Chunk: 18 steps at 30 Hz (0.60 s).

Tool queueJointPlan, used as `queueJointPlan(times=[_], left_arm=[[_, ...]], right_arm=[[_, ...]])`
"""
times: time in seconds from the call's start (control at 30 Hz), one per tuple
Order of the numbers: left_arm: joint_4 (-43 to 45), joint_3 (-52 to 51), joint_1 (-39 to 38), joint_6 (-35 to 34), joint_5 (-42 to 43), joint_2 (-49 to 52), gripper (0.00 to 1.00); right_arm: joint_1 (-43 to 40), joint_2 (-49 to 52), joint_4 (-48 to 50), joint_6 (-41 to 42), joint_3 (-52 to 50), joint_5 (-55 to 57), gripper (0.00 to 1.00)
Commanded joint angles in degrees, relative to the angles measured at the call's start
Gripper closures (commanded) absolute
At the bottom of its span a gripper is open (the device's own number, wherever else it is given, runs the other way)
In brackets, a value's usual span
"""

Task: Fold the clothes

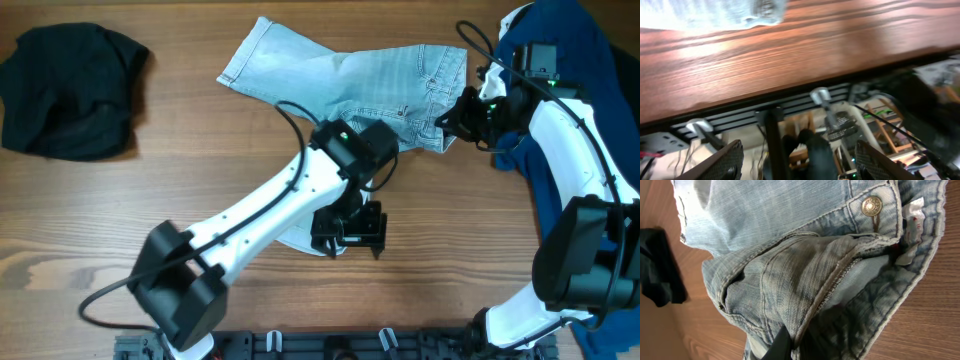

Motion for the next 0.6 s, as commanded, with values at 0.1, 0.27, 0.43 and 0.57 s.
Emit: queueJointPlan(times=[0.1,0.27,0.43,0.57], left_arm=[[4.76,-4.59,-0.11,-0.81,-9.84,7.56,0.29],[16.68,-4.59,-0.11,5.57,-10.91,9.75,0.3],[21.03,-4.59,0.13,9.94,-12.83,9.75,0.34],[20.24,-4.59,0.17,9.94,-12.76,9.75,0.66]], right_arm=[[-0.02,0.66,0.35,0.0,1.14,-3.54,0.96],[-0.02,0.66,0.26,-1.2,1.14,-5.9,0.96],[-0.02,0.66,-0.13,-1.31,1.14,-5.9,0.96],[-0.02,0.66,-0.13,-1.29,1.14,-5.88,0.96]])
